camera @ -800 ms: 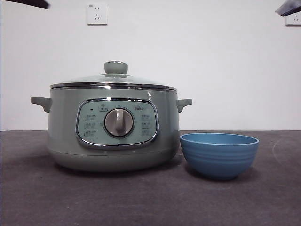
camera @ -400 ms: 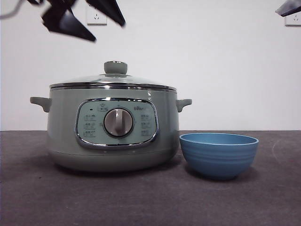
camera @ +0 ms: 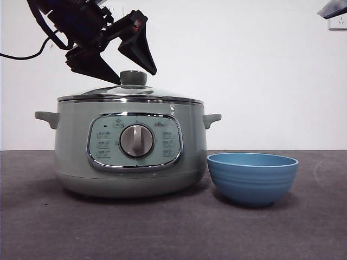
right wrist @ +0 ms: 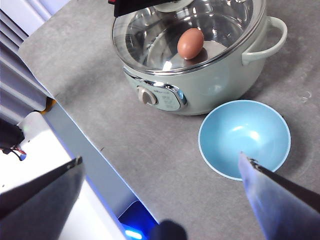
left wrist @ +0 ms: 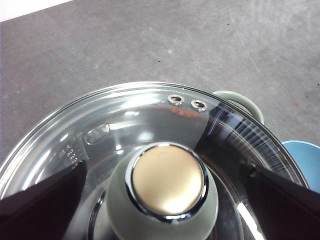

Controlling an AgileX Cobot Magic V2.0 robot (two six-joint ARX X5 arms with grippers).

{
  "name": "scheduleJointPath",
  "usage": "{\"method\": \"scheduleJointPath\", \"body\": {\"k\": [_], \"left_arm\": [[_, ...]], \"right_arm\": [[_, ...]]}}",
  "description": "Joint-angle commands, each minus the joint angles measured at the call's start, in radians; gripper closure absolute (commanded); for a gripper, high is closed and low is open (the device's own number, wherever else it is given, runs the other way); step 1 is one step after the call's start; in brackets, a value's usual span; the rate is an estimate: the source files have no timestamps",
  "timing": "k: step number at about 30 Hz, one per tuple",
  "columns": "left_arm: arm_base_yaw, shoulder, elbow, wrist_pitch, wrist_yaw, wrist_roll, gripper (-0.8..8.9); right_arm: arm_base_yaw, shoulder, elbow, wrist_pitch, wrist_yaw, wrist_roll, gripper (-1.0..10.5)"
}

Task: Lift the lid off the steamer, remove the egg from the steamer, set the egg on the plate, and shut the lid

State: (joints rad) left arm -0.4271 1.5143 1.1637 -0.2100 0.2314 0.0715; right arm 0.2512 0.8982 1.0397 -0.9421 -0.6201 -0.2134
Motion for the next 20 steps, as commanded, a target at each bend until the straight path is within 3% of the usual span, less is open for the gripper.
{"method": "scheduleJointPath", "body": {"k": [1,8,13,20], "left_arm": [[-0.005,0.015,0.002,0.013,-0.012,0.012,2.82],[-0.014,0.024,0.002,-0.007,-0.021,0.008,2.86],[-0.021,0.024,0.002,-0.006,-0.019,0.007,5.56],[-0.026,0.024,0.002,-0.008,-0.016,0.003,7.29]], "right_arm": [[0.001,0.000,0.003,0.007,-0.001,0.006,3.8],[0.001,0.000,0.003,0.008,-0.001,0.006,3.8],[0.001,0.000,0.003,0.011,-0.001,0.006,3.8],[0.001,0.000,0.003,0.018,-0.001,0.006,3.8]]}}
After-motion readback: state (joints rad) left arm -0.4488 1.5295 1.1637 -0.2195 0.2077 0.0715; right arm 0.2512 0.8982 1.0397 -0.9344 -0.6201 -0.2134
